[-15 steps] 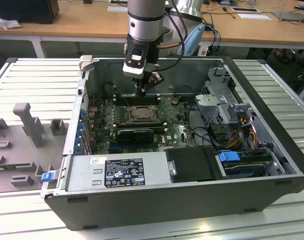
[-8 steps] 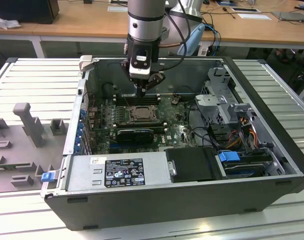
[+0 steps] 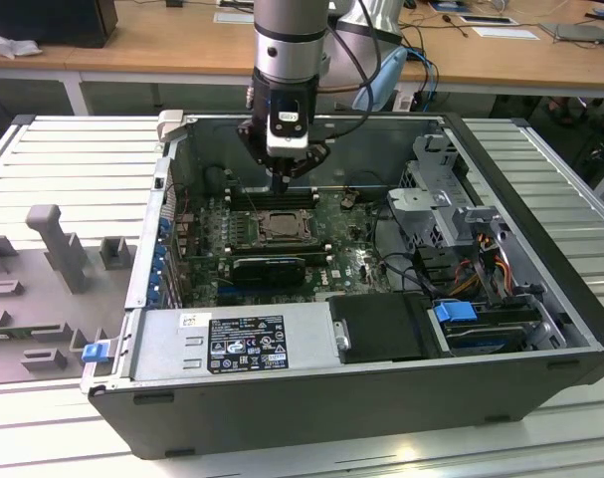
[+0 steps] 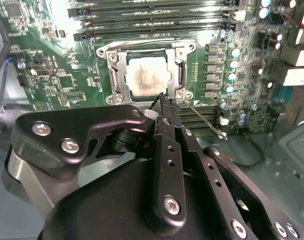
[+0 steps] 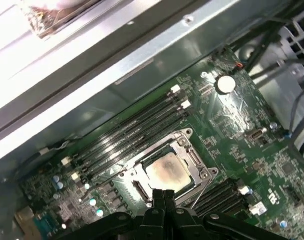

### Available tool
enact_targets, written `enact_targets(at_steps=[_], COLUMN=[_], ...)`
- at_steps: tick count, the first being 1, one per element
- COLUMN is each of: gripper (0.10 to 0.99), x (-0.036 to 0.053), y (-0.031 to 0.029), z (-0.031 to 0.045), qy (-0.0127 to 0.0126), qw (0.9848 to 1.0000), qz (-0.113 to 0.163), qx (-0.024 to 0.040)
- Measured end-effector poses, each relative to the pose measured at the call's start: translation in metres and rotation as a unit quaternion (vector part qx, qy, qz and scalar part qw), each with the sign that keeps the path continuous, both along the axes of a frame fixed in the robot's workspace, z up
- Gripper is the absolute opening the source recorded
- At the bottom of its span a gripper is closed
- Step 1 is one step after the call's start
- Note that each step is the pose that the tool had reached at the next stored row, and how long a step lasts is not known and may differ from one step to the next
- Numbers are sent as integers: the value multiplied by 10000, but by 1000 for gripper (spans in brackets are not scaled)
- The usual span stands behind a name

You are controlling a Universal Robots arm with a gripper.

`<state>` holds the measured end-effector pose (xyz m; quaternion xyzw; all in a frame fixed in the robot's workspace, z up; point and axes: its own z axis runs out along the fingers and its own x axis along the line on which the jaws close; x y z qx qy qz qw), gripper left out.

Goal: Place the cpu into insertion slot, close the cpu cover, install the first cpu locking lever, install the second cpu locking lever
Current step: 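Install the first cpu locking lever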

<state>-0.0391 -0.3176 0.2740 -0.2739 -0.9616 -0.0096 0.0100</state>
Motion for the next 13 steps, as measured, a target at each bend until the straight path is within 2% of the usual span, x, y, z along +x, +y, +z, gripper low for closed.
enact_targets(at_steps=[3, 6, 11, 13], gripper=[106, 106, 106, 106], x=[0, 0, 0, 0], y=[0, 0, 0, 0], z=[0, 0, 0, 0], qy=[0, 0, 0, 0], qw=[9993, 9983, 9954, 9929], qz=[373, 585, 960, 1190], qx=[0, 0, 0, 0])
